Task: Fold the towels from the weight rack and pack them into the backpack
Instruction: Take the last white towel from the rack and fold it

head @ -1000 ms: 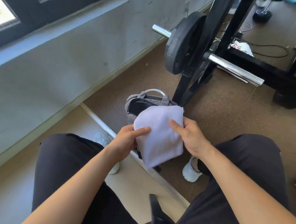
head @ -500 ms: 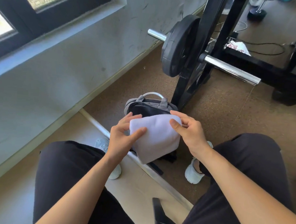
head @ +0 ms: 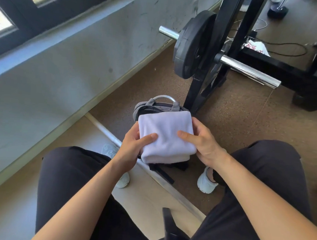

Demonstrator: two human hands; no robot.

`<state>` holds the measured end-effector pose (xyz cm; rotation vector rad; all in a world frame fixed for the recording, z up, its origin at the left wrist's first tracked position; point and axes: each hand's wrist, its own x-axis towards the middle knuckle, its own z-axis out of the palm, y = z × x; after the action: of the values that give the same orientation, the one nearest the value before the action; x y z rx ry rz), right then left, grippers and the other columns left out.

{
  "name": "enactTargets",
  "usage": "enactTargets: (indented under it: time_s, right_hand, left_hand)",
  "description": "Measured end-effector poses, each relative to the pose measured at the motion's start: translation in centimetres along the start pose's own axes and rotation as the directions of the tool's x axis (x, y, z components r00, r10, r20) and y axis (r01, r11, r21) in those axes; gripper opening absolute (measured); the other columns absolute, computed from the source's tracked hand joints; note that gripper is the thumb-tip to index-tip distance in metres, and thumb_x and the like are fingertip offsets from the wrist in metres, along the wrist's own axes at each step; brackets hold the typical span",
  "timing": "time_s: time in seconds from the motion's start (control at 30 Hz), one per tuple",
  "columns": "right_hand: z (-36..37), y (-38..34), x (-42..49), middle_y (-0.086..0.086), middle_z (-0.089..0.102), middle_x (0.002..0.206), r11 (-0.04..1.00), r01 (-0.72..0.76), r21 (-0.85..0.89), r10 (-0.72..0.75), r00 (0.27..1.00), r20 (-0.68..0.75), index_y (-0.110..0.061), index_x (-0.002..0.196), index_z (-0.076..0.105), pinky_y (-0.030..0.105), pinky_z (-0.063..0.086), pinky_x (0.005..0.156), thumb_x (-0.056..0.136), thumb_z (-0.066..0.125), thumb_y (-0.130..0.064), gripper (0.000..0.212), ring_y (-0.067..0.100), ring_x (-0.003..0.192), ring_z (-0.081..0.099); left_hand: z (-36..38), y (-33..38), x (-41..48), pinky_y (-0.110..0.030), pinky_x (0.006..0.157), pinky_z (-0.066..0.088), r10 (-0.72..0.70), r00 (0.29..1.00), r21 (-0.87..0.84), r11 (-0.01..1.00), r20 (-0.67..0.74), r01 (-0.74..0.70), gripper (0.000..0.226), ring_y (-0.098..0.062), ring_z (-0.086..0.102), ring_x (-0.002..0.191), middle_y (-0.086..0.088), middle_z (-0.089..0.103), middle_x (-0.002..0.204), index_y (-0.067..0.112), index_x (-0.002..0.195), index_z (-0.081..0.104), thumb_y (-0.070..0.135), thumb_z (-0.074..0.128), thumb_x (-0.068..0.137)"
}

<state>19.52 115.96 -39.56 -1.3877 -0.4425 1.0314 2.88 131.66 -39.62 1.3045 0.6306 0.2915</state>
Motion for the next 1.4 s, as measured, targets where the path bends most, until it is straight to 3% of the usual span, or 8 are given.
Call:
enactTargets:
  time_s: [0.2,0.47,0.57,0.67,0.73,0.83,0.93,1.4]
  right_hand:
    - [-0.3,0.6,0.4,-0.005,0.073,0.112,0.994,-0.037,-0.099,0.041,0.999,0.033,-0.028,0.127,0.059,0.036,0.06,0.089,0.086,0.078,-0.014,0.047,0.015,0.107,0.071]
    - [-0.4,0.8,0.6,-0.006,0.069,0.118,0.995,-0.021,-0.098,0.016,0.998,-0.053,-0.029,0.135,0.05,0.037,0.061,0.087,0.088,0.075,-0.009,0.056,0.014,0.108,0.069]
    - [-0.4,0.8,0.8,-0.005,0.066,0.117,0.998,-0.029,-0.052,0.023,0.995,-0.099,-0.029,0.141,0.042,0.038,0.062,0.087,0.091,0.071,-0.007,0.062,0.015,0.107,0.069]
    - [-0.5,0.6,1.0,-0.006,0.07,0.112,0.998,-0.061,0.014,0.062,0.994,-0.094,-0.029,0.147,0.039,0.047,0.059,0.093,0.09,0.072,-0.007,0.07,0.018,0.107,0.07]
    - [-0.6,0.3,0.9,-0.003,0.071,0.114,0.994,-0.085,0.066,0.09,0.993,-0.073,-0.026,0.146,0.045,0.05,0.057,0.096,0.091,0.069,-0.005,0.063,0.023,0.11,0.069]
    - [-0.4,-0.1,0.7,0.008,0.07,0.122,0.986,-0.098,0.136,0.099,0.995,0.003,-0.022,0.137,0.059,0.05,0.056,0.098,0.095,0.059,0.0,0.047,0.033,0.118,0.065]
    - [-0.1,-0.6,0.5,0.004,0.073,0.115,0.971,-0.099,0.216,0.087,0.994,0.065,-0.024,0.135,0.059,0.041,0.061,0.085,0.098,0.052,0.005,0.048,0.027,0.111,0.07]
    - [-0.2,-1.2,0.3,0.003,0.076,0.09,0.925,-0.152,0.348,0.131,0.988,0.085,-0.015,0.111,0.07,0.033,0.061,0.073,0.099,0.037,0.013,0.045,0.023,0.09,0.067]
  left_hand:
    - [-0.4,0.0,0.3,-0.038,0.081,0.059,-0.142,0.986,-0.03,0.989,0.088,0.145,0.043,-0.034,0.071,0.113,-0.014,0.073,0.123,0.013,0.134,0.06,0.004,0.067,0.093]
    - [-0.9,-1.1,0.9,-0.057,0.082,0.059,-0.115,0.993,0.011,0.993,-0.022,0.115,0.068,-0.04,0.074,0.102,-0.016,0.075,0.116,0.022,0.142,0.043,-0.006,0.072,0.087]
    - [-0.9,-0.4,0.9,-0.04,0.065,0.058,-0.081,0.997,0.029,0.996,0.002,0.081,0.039,-0.029,0.074,0.083,-0.011,0.077,0.098,0.007,0.123,0.059,-0.01,0.064,0.089]
    - [-1.1,-0.6,0.9,-0.034,0.064,0.046,-0.076,0.997,0.017,0.997,-0.005,0.076,0.012,-0.027,0.062,0.074,-0.016,0.066,0.083,-0.004,0.1,0.064,-0.006,0.064,0.088]
    - [-1.0,-0.4,0.8,-0.037,0.067,0.049,-0.064,0.998,-0.019,0.998,0.017,0.065,0.016,-0.03,0.065,0.078,-0.02,0.069,0.089,-0.002,0.106,0.065,-0.005,0.061,0.091]
    - [-1.1,-0.3,0.9,-0.048,0.084,0.059,-0.028,0.996,-0.092,0.995,0.082,0.035,0.048,-0.036,0.071,0.108,-0.02,0.07,0.125,0.013,0.136,0.058,-0.001,0.06,0.09]
    - [-1.3,-0.4,1.0,-0.047,0.09,0.058,-0.024,0.997,-0.141,0.989,0.078,0.035,0.066,-0.035,0.068,0.117,-0.016,0.066,0.134,0.025,0.148,0.045,-0.004,0.059,0.09]
    - [-1.5,0.2,0.9,-0.037,0.078,0.058,-0.03,0.979,-0.311,0.946,0.2,0.093,0.042,-0.03,0.068,0.094,-0.018,0.071,0.113,0.015,0.118,0.072,-0.005,0.054,0.086]
